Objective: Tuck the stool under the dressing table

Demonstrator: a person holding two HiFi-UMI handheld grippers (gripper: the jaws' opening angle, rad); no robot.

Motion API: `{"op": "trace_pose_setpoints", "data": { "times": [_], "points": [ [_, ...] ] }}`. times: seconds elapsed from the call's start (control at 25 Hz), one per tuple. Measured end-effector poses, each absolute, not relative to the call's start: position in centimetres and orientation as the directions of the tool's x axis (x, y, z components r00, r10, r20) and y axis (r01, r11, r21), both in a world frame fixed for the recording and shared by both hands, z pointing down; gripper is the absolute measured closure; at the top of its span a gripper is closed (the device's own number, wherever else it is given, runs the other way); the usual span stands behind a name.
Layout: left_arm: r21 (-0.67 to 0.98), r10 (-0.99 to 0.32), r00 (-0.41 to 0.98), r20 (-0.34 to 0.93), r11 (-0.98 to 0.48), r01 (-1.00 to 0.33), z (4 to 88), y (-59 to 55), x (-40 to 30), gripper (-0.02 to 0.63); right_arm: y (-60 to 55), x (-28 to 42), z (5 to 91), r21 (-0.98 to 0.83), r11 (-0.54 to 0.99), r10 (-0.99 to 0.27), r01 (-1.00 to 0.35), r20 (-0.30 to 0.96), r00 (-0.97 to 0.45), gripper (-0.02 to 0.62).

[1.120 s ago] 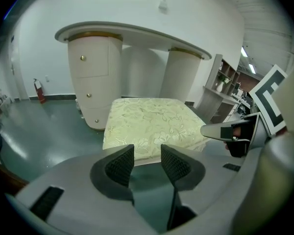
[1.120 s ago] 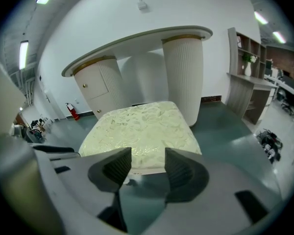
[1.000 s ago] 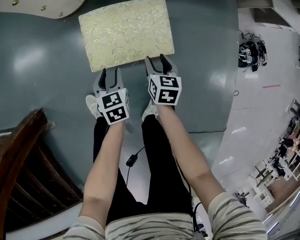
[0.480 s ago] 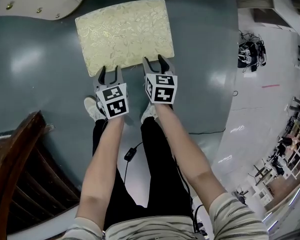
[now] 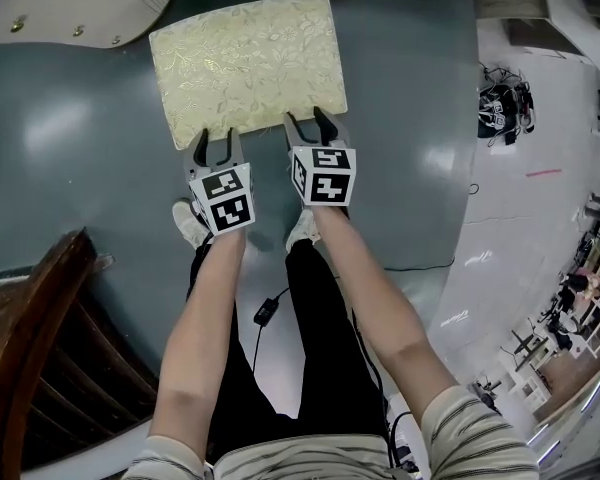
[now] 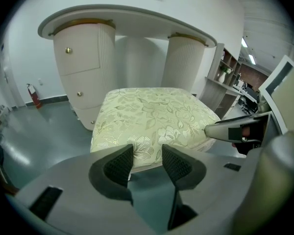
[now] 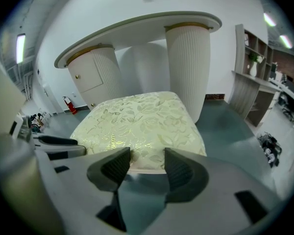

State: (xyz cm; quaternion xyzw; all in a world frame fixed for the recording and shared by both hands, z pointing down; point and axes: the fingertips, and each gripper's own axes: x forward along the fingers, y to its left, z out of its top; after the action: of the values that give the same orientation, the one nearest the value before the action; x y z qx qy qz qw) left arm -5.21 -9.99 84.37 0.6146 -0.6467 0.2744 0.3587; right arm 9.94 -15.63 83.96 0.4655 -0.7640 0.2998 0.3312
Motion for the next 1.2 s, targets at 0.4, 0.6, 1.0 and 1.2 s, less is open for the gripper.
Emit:
{"op": "trace_pose_setpoints", "data": {
  "times": [0.4, 0.6, 1.0, 1.2],
  "points": [
    [0.093, -0.603, 0.020, 0.798, 0.090, -0.992, 84.6, -12.9, -6.3, 0.431, -18.6, 8.8, 84.2, -0.159, 0.396, -0.505, -0.905, 0.785, -0.359, 0.368],
    [0.087, -0.611, 0.016, 0.791, 0.087, -0.992, 84.2, -15.1, -7.5, 0.431, -20.6, 7.6, 83.8, -0.168, 0.396, -0.502, -0.903, 0.783, -0.366, 0.368],
    [0.104, -0.621, 0.034, 0.783, 0.076, -0.992, 84.4, -18.6, -8.7, 0.430, -23.9, 6.4, 83.9, -0.177, 0.391, -0.515, -0.903, 0.771, -0.374, 0.370],
    [0.115, -0.602, 0.041, 0.798, 0.085, -0.990, 84.4, -20.1, -9.2, 0.431, -25.3, 5.8, 83.7, -0.180, 0.390, -0.510, -0.903, 0.775, -0.374, 0.370]
  ]
}}
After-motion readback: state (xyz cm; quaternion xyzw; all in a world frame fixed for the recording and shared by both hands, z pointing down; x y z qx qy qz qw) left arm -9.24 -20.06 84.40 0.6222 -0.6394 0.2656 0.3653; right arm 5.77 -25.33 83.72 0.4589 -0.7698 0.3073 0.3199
